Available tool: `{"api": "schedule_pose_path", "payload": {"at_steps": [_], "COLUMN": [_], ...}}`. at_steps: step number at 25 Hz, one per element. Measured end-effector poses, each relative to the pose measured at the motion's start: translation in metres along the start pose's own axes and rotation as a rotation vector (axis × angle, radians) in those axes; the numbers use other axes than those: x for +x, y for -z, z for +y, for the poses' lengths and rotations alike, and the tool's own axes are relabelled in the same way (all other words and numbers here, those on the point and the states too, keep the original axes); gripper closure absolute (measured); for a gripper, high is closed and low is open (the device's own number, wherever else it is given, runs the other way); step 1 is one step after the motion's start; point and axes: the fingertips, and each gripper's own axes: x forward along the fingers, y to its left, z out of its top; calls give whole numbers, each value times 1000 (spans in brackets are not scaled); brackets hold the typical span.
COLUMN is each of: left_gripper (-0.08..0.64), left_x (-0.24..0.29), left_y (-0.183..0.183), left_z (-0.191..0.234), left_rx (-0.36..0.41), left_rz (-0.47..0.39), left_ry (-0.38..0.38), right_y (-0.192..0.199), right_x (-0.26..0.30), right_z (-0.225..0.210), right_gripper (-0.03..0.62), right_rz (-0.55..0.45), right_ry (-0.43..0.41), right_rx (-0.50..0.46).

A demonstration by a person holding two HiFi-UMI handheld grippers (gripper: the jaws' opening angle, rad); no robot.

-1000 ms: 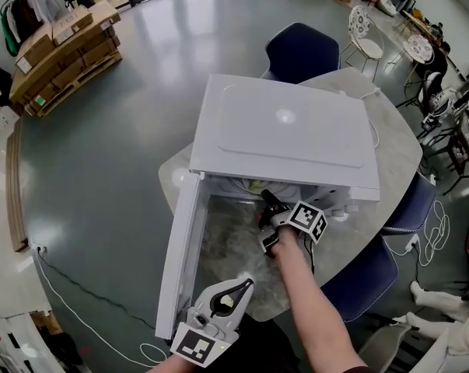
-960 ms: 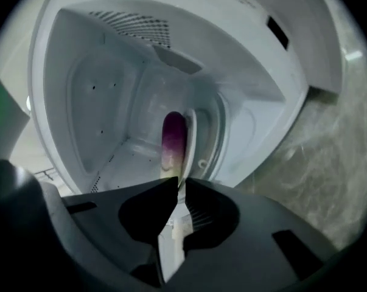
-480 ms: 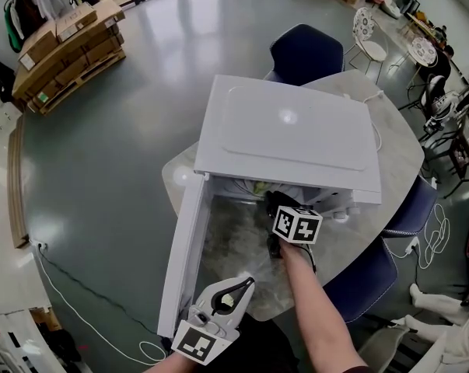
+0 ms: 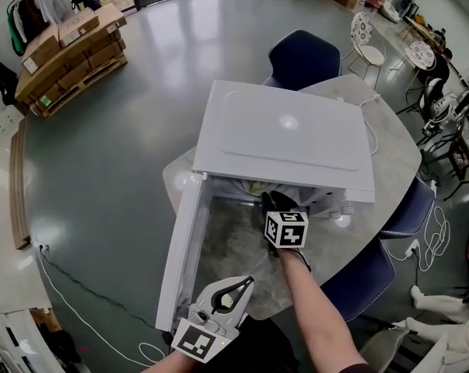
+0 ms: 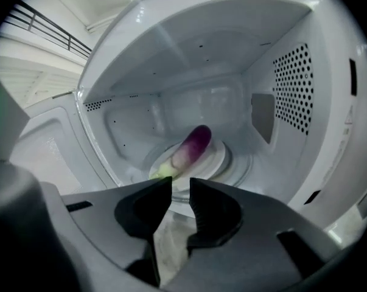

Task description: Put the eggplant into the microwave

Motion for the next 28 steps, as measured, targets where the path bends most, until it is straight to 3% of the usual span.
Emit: {"api": "schedule_pose_path", "payload": {"at_steps": [4, 6, 13, 21, 28], "left_gripper": [552, 552, 552, 552, 552], "left_x": [1, 2, 12, 9, 13], "left_y": [-9, -17, -56, -109, -134], "left_z": [-6, -11, -31, -52, -77], "left_rx": [-26, -31, 6, 29, 86], "left_rz": [-3, -2, -4, -70, -100], "left_ry": [-19, -31, -63, -102, -102], "right_y": [-20, -28, -75, -122, -137], "right_x": [-43, -76, -186, -281, -315], "right_z": [21, 34, 67, 91, 91], "right_gripper": [510, 556, 589, 589, 591], "right_rz": [-55, -72, -164, -283, -338], "right_ry": [-97, -143, -258, -272, -266], "right_rx": [17, 19, 10, -98, -133]}}
